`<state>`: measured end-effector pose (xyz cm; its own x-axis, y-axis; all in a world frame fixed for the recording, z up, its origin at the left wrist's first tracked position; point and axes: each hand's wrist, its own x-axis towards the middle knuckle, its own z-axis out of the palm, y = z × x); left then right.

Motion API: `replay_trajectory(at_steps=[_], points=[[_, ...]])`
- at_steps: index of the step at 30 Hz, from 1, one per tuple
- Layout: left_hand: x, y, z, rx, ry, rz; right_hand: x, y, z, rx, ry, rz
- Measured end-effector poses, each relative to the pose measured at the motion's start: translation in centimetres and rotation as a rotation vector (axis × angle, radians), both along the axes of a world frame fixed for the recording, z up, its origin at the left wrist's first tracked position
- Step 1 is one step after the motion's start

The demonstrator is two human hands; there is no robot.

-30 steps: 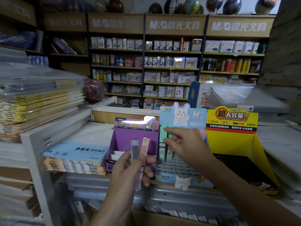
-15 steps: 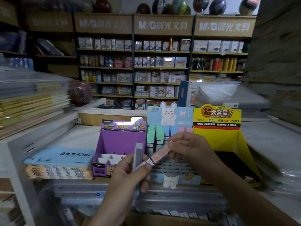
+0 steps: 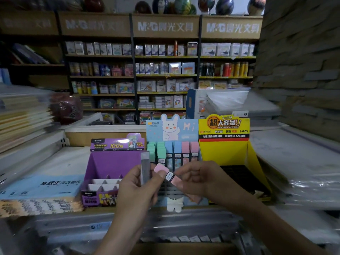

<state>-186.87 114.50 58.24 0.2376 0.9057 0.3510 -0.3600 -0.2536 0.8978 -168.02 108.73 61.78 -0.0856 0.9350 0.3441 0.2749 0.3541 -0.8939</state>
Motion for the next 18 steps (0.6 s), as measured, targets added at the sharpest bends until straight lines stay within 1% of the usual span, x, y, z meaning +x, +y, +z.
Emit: replay_trajectory(at_steps=[2,6,9,11,14,18], points=[[0.8,-0.2,0.1,0.009,0.020,-0.011,0.2,0.1,0.0,0.022,-0.031,-0.038],[1.4,0.0,0.2,0.023,0.030,-0.033,0.6,0.1,-0.1,0.060,-0.067,-0.048],[1.3,0.2,0.4,0.025,0.044,-0.053,1.7,0.2,0.4,0.105,0.015,-0.065],[1.3,0.5,0.3,0.006,0.021,-0.068,2.8,0.5,1.0,0.141,0.044,-0.166],[1.4,1.0,-0.1,-0.041,-0.025,-0.103,4.2,1.3,2.0,0.186,-0.009,-0.274],[1.4,1.5,-1.0,0.018,0.050,-0.102,5.2,2.4,2.4,0.229,-0.087,-0.332]])
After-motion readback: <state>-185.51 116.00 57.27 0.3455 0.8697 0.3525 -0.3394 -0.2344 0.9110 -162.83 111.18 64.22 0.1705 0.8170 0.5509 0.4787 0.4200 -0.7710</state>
